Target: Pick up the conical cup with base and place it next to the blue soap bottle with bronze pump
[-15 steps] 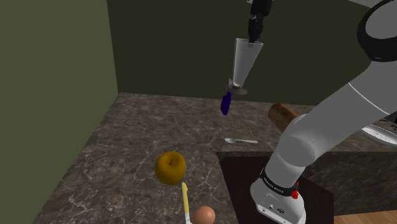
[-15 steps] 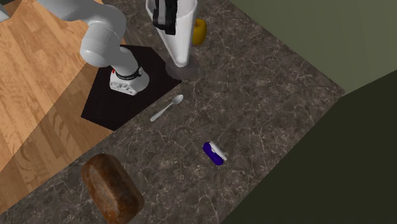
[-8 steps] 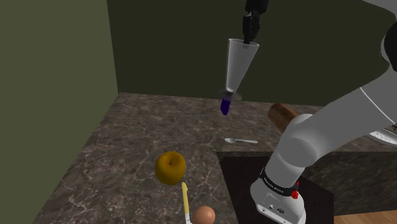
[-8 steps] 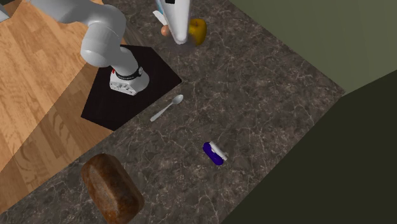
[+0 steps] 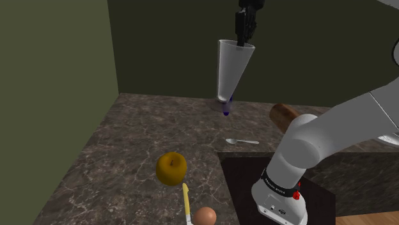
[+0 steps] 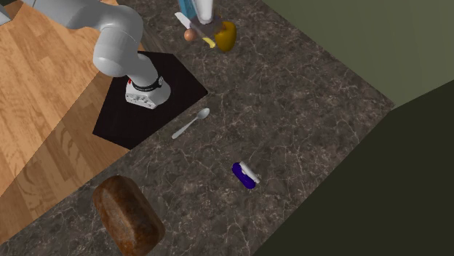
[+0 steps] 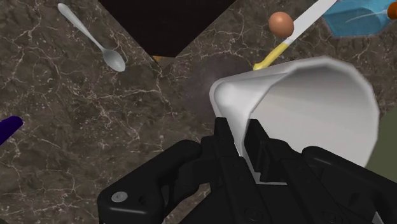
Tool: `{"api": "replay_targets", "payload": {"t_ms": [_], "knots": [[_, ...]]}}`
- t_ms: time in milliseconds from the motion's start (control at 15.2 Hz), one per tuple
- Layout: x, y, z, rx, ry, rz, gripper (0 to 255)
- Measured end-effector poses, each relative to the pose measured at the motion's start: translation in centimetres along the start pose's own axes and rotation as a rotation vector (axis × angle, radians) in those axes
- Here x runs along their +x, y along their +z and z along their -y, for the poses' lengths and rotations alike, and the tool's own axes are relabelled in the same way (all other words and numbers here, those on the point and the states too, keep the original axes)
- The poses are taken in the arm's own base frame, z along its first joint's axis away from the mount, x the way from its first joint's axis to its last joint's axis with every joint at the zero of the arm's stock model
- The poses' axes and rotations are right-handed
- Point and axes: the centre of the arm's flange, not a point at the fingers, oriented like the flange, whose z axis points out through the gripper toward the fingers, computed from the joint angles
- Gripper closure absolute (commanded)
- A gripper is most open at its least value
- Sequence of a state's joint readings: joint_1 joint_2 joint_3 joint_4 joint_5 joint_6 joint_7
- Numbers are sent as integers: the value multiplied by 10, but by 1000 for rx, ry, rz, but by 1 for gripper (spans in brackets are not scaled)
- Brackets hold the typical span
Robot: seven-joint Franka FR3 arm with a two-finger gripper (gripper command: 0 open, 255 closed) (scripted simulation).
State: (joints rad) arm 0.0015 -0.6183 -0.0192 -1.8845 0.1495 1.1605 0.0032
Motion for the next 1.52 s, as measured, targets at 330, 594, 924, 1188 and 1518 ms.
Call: {"api": "replay_targets", "payload": {"t_ms": [330, 594, 924, 1188, 1518], "knots": [[-12, 12, 65, -1, 0, 0, 255], [-17, 20, 114, 0, 0, 0, 255], [-27, 28, 180, -1, 0, 0, 255], [-34, 40, 232, -1, 1, 0, 255], [-45, 51, 294, -2, 1, 0, 255]]}}
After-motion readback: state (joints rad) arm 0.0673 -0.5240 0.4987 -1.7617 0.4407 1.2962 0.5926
